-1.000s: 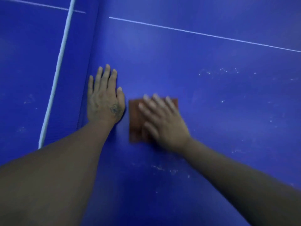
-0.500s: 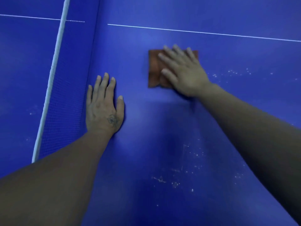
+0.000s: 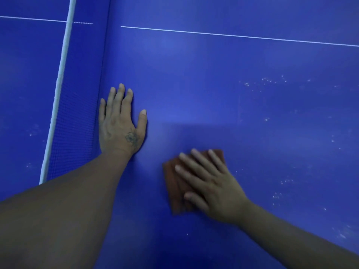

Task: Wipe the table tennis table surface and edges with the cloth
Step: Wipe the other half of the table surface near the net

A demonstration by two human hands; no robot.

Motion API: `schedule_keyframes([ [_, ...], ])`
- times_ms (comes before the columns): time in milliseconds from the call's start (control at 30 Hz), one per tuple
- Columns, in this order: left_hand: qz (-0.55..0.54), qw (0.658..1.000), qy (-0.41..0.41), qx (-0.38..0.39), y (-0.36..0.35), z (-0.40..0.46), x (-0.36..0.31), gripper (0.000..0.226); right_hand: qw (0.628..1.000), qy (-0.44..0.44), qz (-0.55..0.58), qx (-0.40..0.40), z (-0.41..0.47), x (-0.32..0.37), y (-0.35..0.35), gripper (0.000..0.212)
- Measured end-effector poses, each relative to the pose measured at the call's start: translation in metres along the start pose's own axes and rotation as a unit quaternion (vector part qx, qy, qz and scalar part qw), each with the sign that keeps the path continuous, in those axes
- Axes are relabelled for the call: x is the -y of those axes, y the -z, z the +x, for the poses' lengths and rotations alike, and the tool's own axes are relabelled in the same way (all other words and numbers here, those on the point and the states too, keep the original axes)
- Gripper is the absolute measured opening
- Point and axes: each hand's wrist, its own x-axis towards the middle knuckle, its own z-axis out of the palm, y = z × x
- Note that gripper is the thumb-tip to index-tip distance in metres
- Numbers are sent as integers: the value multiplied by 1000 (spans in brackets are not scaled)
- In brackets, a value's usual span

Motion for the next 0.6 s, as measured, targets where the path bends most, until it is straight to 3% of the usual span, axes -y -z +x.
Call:
schedule_keyframes([
  [167,0,1000,0,-6,-4,1,2,72,999,13,-28,-14,56,-36,20,65],
  [267,-2,1000,-9,-17,-6,1,4,71,996,-58,-67,-27,136,-101,47,65],
  [367,-4,1000,-6,-19,-6,0,3,71,996,-76,-49,2,185,-178,77,67],
  [467,-1,1000,-4,-16,-7,0,2,71,995,-92,-26,4,183,-234,91,68],
  [600,6,1000,-6,-16,-9,1,5,71,987,-137,-55,-56,127,-230,74,64],
])
